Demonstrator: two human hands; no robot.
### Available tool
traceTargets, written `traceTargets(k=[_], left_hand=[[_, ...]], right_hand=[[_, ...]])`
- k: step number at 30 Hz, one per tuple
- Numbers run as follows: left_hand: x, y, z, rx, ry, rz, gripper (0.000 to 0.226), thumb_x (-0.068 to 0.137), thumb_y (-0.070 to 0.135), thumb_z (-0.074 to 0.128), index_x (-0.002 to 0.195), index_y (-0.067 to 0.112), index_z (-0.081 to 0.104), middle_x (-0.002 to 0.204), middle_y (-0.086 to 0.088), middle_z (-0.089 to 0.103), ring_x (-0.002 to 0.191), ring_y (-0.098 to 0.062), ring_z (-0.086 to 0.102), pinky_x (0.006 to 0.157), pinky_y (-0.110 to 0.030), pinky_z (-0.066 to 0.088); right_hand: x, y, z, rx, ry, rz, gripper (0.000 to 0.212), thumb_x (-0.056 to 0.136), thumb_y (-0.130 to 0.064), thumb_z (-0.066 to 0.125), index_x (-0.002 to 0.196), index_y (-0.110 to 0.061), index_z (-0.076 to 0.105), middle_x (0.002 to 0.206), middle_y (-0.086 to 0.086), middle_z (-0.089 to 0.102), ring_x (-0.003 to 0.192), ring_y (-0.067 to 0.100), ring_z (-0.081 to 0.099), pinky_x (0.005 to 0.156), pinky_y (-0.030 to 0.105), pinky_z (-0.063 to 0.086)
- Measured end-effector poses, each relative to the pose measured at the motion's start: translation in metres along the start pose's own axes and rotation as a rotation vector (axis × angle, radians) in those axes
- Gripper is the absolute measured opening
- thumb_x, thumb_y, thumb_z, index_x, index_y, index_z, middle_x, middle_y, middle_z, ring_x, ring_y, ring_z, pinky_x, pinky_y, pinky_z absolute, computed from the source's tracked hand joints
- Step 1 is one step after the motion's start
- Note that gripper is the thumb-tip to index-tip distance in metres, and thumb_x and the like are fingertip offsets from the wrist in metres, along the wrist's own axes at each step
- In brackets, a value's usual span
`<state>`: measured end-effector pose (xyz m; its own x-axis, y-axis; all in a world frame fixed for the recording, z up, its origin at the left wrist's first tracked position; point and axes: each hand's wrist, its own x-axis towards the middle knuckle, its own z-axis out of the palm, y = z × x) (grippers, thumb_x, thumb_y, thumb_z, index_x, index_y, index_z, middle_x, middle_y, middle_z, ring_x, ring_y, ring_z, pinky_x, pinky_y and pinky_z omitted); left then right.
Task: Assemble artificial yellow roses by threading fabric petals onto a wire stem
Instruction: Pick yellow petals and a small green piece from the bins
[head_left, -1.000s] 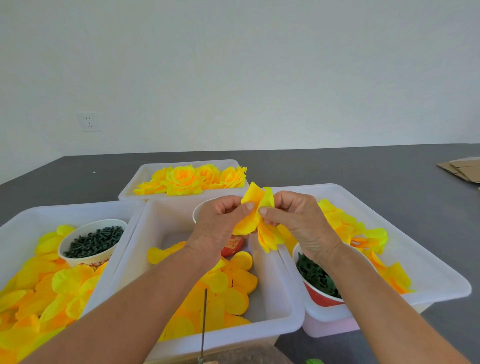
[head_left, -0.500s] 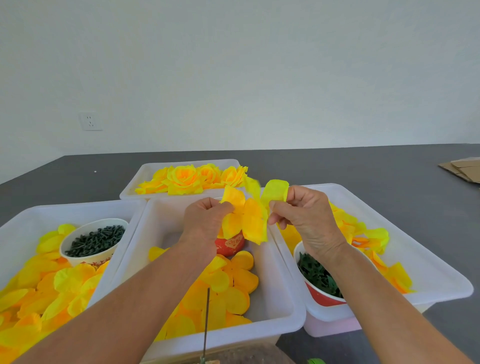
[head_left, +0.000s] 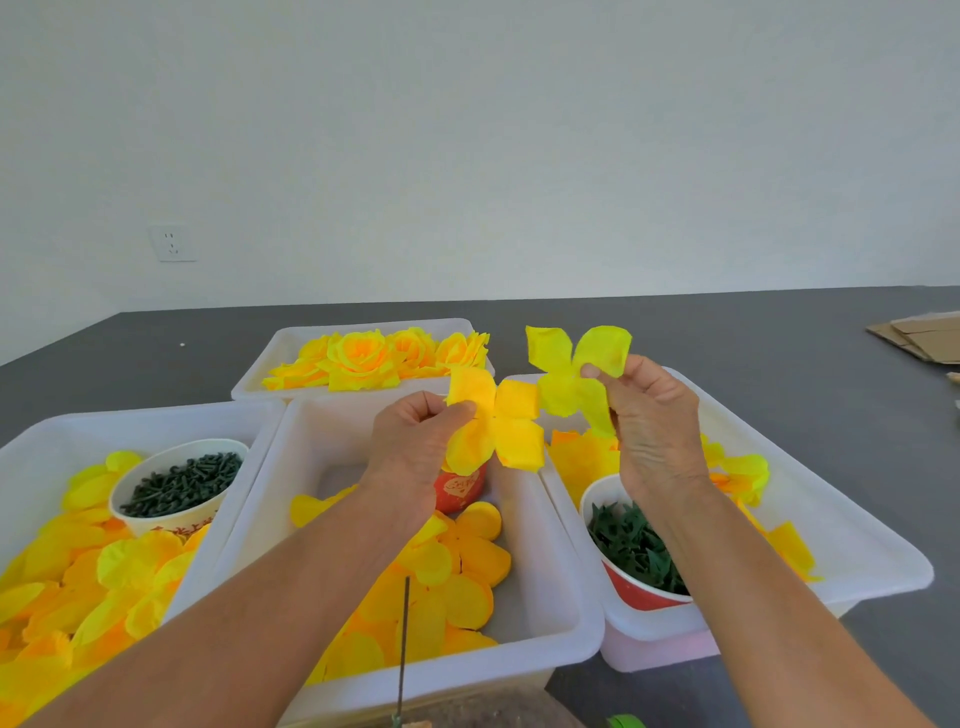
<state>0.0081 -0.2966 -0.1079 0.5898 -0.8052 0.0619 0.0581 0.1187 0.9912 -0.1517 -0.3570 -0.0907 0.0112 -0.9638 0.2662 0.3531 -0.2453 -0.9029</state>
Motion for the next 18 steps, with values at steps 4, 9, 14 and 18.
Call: traceTargets(k=[4, 9, 14, 18], left_hand=[[0.001, 0.0, 0.0, -0.029, -0.018, 0.0, 0.023, 0.081, 0.019, 0.071, 0.06, 0.016, 0.06, 0.084, -0.016, 0.062, 0.084, -0.029, 0.054, 0.076, -0.042, 0.044], [-0.001, -0.001, 0.0, -0.085, -0.065, -0.017, 0.023, 0.082, 0.018, 0.07, 0.06, 0.016, 0.063, 0.081, -0.014, 0.065, 0.082, -0.027, 0.057, 0.077, -0.041, 0.046], [-0.001, 0.0, 0.0, -0.117, -0.106, -0.039, 0.018, 0.083, 0.019, 0.068, 0.067, 0.011, 0.064, 0.086, -0.016, 0.065, 0.084, -0.028, 0.058, 0.08, -0.041, 0.046], [-0.001, 0.0, -0.001, -0.133, -0.113, -0.045, 0.018, 0.083, 0.018, 0.068, 0.066, 0.012, 0.064, 0.083, -0.014, 0.066, 0.084, -0.028, 0.059, 0.082, -0.042, 0.047]], right_hand=[[0.005, 0.0, -0.007, -0.129, 0.163, -0.138, 0.018, 0.082, -0.003, 0.067, 0.073, -0.019, 0.068, 0.062, 0.004, 0.063, 0.059, 0.018, 0.052, 0.059, 0.029, 0.044], [0.007, 0.012, -0.011, -0.848, 0.119, -0.265, 0.013, 0.083, -0.006, 0.061, 0.079, -0.011, 0.072, 0.069, 0.01, 0.063, 0.069, 0.029, 0.053, 0.063, 0.033, 0.042], [0.003, 0.014, -0.009, -1.279, -0.042, -0.141, 0.018, 0.082, -0.003, 0.056, 0.069, -0.012, 0.063, 0.067, 0.006, 0.055, 0.07, 0.027, 0.05, 0.055, 0.028, 0.033], [0.003, 0.018, -0.008, -1.352, -0.169, -0.022, 0.037, 0.082, 0.004, 0.049, 0.109, -0.013, 0.069, 0.11, 0.007, 0.066, 0.107, 0.027, 0.056, 0.087, 0.034, 0.048]])
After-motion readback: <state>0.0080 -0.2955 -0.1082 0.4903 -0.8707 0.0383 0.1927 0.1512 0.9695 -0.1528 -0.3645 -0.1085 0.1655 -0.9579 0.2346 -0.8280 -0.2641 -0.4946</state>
